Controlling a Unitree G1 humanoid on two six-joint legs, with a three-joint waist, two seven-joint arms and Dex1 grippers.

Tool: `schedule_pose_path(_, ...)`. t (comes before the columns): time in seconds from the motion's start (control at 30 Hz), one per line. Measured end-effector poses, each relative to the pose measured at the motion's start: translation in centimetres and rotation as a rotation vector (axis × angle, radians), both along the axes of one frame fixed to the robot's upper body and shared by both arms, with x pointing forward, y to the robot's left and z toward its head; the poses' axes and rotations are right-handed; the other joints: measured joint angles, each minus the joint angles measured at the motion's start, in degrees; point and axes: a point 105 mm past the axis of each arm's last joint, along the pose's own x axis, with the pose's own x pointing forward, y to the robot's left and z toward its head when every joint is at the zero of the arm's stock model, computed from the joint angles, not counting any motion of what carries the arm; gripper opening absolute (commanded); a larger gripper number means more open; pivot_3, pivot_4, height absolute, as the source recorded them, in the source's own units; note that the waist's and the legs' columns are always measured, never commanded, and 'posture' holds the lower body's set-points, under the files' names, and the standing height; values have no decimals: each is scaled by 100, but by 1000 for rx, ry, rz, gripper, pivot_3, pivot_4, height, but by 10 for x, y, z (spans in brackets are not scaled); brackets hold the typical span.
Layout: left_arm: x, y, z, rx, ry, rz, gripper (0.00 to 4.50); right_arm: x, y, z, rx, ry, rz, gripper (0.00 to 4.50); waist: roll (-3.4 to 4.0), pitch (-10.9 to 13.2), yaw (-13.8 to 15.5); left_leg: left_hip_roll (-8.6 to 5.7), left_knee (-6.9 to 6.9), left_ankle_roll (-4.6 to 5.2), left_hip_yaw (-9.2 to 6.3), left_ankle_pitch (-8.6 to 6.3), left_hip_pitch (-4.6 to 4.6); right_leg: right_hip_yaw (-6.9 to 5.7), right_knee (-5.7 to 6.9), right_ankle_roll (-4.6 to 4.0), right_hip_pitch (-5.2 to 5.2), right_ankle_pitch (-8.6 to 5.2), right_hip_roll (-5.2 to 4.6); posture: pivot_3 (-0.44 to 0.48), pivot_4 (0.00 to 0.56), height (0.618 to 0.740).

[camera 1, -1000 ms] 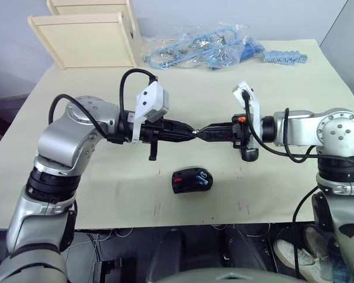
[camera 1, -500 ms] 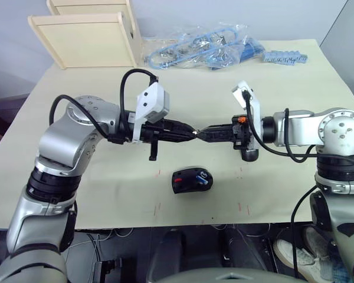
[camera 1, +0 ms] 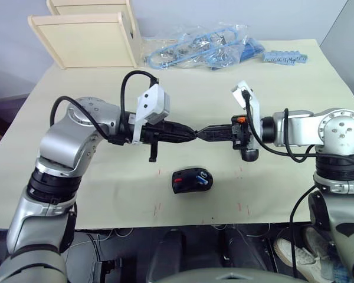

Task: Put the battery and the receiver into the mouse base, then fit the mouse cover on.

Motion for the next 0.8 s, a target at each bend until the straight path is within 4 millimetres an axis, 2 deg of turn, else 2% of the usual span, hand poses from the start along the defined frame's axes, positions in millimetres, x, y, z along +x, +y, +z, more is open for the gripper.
schedule_pose_path(0.07,0,0,0,0,0,0,877,0,0,0,-2,1,-2,0,0,0,0,0,0,0,0,0,0,0,0,0,0,0,0,0,150,740)
schedule_pose_path(0.1,0,0,0,-2,3,0,1147,1,0,-1,-5,1,-8,0,0,0,0,0,0,0,0,0,0,0,0,0,0,0,0,0,150,740)
schedule_pose_path(0.33,-2,5,-13,-15,69,26,4159,2,-5,-5,-10,23,-30,0,0,0,-4,0,-1,0,-1,0,-3,-1,-1,0,-1,0,0,0,150,740)
schedule_pose_path(0.37,-2,5,-14,-18,72,31,4448,2,-6,-6,-11,27,-37,0,0,0,-4,0,-1,0,-1,0,-2,-1,-1,0,-1,0,-1,0,150,740)
schedule_pose_path(0.63,-4,6,-19,-19,60,56,4448,2,-12,-6,5,41,-62,0,0,0,-3,1,-1,0,-1,0,-2,-1,-1,0,-1,0,0,0,150,740)
schedule_pose_path(0.8,-2,2,-14,-28,-26,61,4448,3,-15,-4,16,48,-83,0,0,0,3,0,-1,0,0,0,-2,0,-1,0,-1,0,-1,0,150,740)
